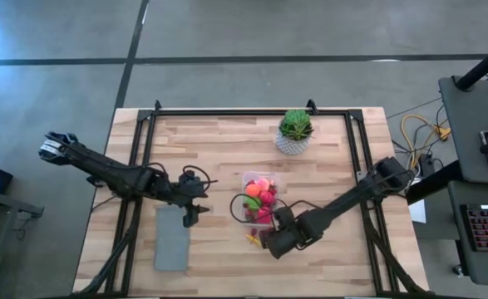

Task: Pick and placing Produce into tupperware
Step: Put the red strawberry into the transparent bin

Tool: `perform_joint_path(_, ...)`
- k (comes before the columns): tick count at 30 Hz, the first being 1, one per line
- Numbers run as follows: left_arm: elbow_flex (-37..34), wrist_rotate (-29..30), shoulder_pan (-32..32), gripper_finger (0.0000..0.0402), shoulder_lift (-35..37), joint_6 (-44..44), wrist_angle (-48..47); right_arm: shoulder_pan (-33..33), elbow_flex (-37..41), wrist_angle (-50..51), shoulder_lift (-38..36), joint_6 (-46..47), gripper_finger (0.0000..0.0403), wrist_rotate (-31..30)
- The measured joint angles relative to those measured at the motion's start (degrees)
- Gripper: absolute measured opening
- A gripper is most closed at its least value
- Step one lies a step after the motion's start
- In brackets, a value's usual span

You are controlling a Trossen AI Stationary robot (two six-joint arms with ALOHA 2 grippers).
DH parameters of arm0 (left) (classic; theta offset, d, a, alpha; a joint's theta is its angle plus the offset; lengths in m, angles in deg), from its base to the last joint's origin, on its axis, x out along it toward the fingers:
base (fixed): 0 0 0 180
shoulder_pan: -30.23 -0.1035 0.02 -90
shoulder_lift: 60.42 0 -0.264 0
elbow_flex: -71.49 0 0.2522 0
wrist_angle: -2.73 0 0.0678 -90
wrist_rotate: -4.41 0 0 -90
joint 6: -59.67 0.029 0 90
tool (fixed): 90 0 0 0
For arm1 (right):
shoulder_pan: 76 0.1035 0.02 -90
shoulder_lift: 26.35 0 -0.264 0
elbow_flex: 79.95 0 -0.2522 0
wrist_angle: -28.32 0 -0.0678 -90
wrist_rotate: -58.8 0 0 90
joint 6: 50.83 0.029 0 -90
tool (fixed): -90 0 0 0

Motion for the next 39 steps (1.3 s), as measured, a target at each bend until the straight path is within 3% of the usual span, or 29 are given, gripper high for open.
perform_joint_path(21, -0.21, 0.28, 0.02, 0.0219, -5.25, 0.61, 0.16, -4.52, -0.07, -3.56, 2.91, -3.35, 0.0194, 1.21)
perform_joint_path(39, -0.23, 1.60, 0.00, 0.0219, -5.24, 2.05, 0.12, -5.17, -0.07, -1.92, 3.28, -4.69, 0.0194, 4.23)
